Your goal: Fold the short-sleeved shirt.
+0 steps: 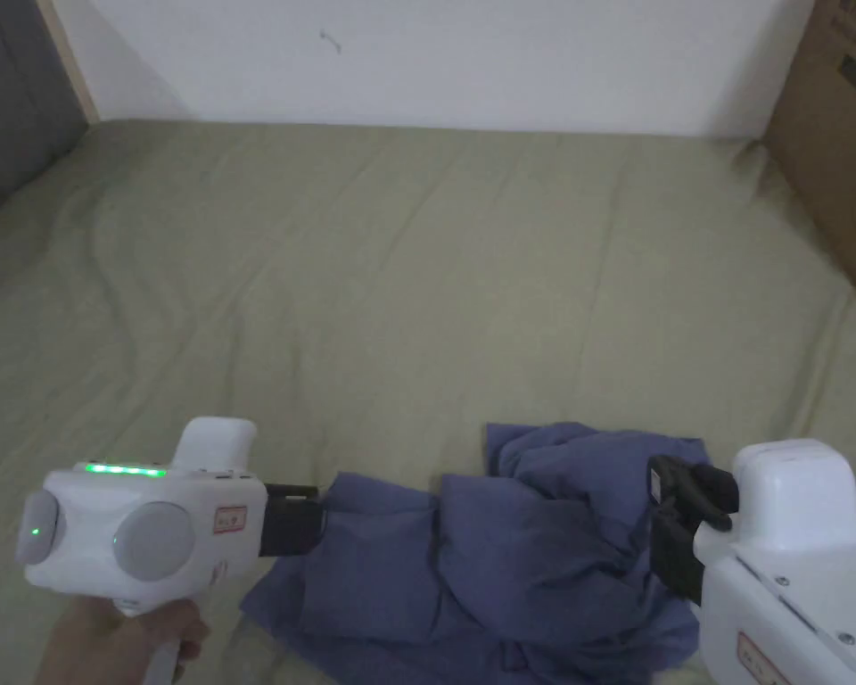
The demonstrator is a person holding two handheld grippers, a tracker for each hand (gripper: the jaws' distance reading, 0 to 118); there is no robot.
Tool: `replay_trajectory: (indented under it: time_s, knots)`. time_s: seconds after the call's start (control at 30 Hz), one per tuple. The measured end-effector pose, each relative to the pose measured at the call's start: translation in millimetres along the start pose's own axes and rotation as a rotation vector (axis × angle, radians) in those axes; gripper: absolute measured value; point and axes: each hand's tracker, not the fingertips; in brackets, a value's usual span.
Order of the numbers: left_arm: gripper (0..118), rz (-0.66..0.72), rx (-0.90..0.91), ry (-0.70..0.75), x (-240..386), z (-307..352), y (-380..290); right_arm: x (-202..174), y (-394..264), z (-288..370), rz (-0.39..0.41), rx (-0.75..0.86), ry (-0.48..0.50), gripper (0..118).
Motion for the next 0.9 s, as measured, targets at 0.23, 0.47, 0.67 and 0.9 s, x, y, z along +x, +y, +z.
replay_trajectory:
  time_s: [0.23,0.47,0.67,0.9]
  knots:
    - [110,0.001,-0.022,-0.031,7.6,-50.8,32.3,5.8,-7.5,-20.2,0.002,-0.059,-0.002,0]
    - [53,-0.083,-0.141,-0.033,30.3,-103.4,43.8,14.7,-7.0,-35.1,0.008,-0.087,-0.013,0]
    - [11,-0.167,-0.077,0.049,49.1,-98.2,31.4,27.0,-2.7,-48.1,-0.017,-0.107,0.007,0]
    - [3,-0.166,-0.065,0.063,43.7,-88.2,33.6,51.2,41.2,-82.3,-0.006,-0.17,0.168,0]
